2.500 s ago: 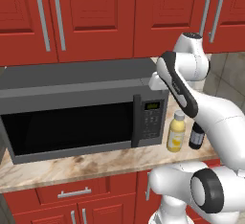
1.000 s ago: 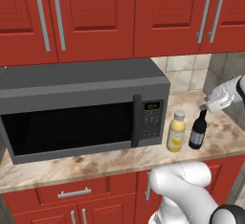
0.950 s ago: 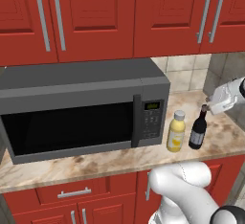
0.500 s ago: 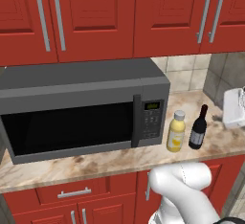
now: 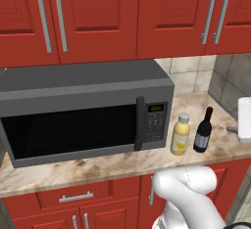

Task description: There is a wine glass and glass cup on the dining counter. Place the wine bottle next to the wine glass and the juice bottle next to the glass cup.

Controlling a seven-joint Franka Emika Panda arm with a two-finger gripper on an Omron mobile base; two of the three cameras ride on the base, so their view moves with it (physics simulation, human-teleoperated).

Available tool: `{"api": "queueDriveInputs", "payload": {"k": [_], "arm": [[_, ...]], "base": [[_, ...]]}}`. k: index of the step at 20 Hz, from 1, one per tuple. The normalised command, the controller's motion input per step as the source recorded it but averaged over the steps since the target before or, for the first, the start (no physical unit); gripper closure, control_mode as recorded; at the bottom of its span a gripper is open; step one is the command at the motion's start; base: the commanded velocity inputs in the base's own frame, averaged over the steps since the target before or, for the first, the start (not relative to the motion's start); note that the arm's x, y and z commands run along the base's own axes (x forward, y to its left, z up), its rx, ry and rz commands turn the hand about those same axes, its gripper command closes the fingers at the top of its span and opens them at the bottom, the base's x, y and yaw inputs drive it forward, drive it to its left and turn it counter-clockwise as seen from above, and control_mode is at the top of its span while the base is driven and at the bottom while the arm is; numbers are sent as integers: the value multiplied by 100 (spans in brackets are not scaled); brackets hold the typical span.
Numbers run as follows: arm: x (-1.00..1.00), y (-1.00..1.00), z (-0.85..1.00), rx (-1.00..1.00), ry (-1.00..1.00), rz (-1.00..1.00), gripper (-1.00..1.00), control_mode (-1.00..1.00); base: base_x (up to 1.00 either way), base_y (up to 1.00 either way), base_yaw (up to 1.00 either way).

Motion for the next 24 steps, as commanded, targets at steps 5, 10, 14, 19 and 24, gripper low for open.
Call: {"api": "queueDriveInputs", "payload": {"k": [5,10,14,19,24], "arm": [[-1,-41,-18,1,0,13,-100,-100],[25,-18,-31,0,0,5,-100,-100],[43,-7,-34,0,0,0,-100,-100],[30,-2,-38,0,0,0,-100,-100],[14,-6,-36,0,0,0,-100,-100]], "base": [[0,0,0],[0,0,0],[0,0,0],[0,0,0],[0,0,0]]}}
